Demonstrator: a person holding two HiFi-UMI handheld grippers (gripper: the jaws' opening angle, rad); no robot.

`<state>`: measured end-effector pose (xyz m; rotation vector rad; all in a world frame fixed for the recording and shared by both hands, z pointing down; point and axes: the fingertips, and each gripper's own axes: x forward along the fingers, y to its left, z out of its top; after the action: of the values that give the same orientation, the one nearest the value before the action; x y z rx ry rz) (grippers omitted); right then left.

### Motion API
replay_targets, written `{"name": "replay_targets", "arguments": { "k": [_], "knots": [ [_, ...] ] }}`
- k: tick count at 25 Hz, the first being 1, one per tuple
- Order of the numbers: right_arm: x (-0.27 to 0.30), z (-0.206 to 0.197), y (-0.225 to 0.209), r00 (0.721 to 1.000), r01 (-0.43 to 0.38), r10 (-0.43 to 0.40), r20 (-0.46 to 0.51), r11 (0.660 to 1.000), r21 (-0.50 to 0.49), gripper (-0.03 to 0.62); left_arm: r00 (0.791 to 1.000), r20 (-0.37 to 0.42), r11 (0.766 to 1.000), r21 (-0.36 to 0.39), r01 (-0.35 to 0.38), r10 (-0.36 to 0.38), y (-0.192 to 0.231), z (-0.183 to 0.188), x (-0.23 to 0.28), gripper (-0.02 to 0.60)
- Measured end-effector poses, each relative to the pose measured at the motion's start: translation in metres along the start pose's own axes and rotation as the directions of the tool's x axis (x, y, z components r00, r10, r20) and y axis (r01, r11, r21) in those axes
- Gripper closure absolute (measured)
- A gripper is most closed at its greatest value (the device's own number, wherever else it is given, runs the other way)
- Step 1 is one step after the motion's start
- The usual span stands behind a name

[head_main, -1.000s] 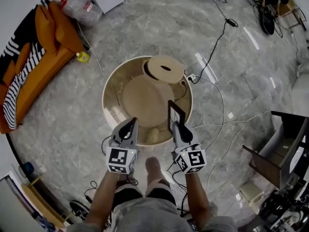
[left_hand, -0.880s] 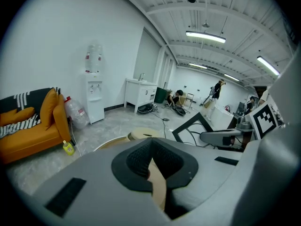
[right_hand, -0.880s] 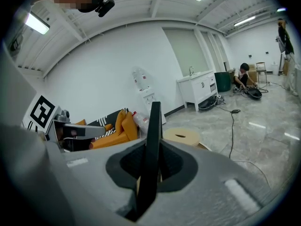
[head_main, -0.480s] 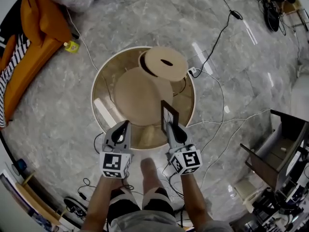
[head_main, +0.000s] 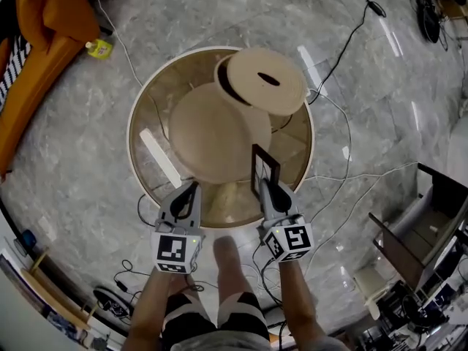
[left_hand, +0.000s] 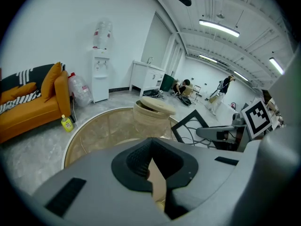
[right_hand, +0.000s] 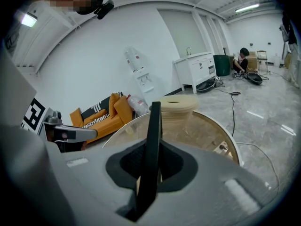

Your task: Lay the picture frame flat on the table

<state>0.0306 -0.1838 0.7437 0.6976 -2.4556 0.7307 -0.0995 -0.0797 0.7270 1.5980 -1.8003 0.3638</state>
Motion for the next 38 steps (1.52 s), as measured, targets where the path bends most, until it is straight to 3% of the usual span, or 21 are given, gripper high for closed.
{"name": "replay_targets", "arguments": {
  "k": [9, 19, 26, 38],
  "knots": [
    [0.029, -0.041, -0.01, 0.999, -0.008, 0.009, -0.045, 1.0, 0.015, 0.554, 0.999, -0.041, 1.0, -0.011, -0.014, 0.013, 0.014, -0.042, 0.027, 0.565],
    [0.042, -0.056, -0.021, 0.998, -0.025, 0.028, -0.055, 0.998, 0.057, 0.553, 0.996, -0.084, 1.0, 0.003, -0.005, 0.005, 0.007, -0.066, 0.04, 0.565],
    [0.037, -0.06, -0.035, 0.998, -0.004, 0.009, -0.059, 0.996, 0.088, 0.551, 0.997, -0.076, 1.0, 0.002, -0.013, 0.013, 0.001, -0.059, 0.046, 0.565],
    [0.031, -0.068, -0.065, 0.996, 0.054, -0.047, -0.071, 0.993, 0.106, 0.543, 0.995, -0.094, 0.999, 0.021, 0.037, -0.034, -0.021, -0.055, 0.06, 0.565]
  ]
}}
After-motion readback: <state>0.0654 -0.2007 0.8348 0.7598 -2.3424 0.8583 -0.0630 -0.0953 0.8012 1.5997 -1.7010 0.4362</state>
